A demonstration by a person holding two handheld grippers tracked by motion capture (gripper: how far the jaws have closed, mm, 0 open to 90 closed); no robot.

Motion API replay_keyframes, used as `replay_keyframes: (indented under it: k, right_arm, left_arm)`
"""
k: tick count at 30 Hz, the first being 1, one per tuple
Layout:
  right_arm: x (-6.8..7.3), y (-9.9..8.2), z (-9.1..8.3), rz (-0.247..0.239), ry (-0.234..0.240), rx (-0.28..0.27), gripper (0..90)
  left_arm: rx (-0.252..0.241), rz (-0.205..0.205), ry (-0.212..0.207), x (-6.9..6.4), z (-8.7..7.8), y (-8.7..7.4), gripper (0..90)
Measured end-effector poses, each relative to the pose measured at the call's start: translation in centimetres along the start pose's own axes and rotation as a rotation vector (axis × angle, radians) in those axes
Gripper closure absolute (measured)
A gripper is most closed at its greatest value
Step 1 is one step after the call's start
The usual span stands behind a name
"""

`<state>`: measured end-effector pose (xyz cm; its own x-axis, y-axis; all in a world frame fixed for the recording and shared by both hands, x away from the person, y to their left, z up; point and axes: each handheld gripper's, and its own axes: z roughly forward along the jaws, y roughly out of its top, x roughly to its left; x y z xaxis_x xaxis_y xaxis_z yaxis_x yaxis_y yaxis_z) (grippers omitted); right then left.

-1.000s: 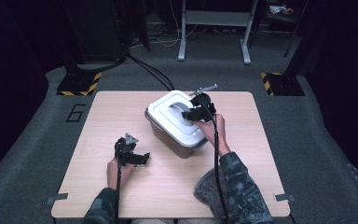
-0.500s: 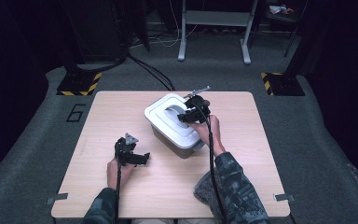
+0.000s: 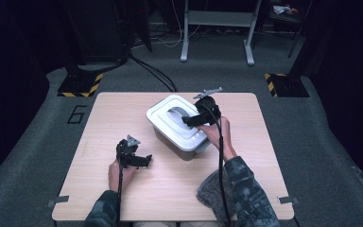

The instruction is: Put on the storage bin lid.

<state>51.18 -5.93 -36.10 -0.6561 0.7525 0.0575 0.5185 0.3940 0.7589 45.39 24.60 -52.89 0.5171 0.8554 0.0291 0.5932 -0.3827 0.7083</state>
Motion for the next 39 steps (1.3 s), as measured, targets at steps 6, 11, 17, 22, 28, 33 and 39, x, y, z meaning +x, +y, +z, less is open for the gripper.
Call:
replay_keyframes:
  k: [6,11,17,22,28,33,39]
  right_arm:
    - [-1.0,-1.0,-2.4,-0.011,-0.03,-0.027,14.3]
    - [-2.3,-2.7,-4.4,0.0,-0.07,-0.037,12.2]
    - [-4.0,-5.0,-5.9,0.007,-0.121,-0.032,10.2]
    - [-5.2,-7.0,-6.7,0.035,-0.153,-0.033,8.7]
    - [-7.0,-10.6,-6.9,0.082,-0.19,-0.023,7.3]
    - [-8.2,-14.8,-5.9,0.12,-0.226,0.007,6.8]
    - [-8.9,-18.8,-4.3,0.174,-0.227,0.036,6.7]
  left_arm:
    - [0.0,-0.001,0.0,0.0,0.0,0.0,1.8]
    - [0.0,-0.001,0.0,0.0,0.0,0.0,1.9]
    - [0.0,0.0,0.0,0.0,0.0,0.0,1.8]
    - [0.0,0.0,0.001,0.0,0.0,0.0,1.8]
    - [-0.001,0.0,0.001,0.0,0.0,0.0,1.8]
    - [-0.001,0.0,0.002,0.0,0.0,0.0,1.9]
    - [0.004,0.002,0.0,0.0,0.0,0.0,1.8]
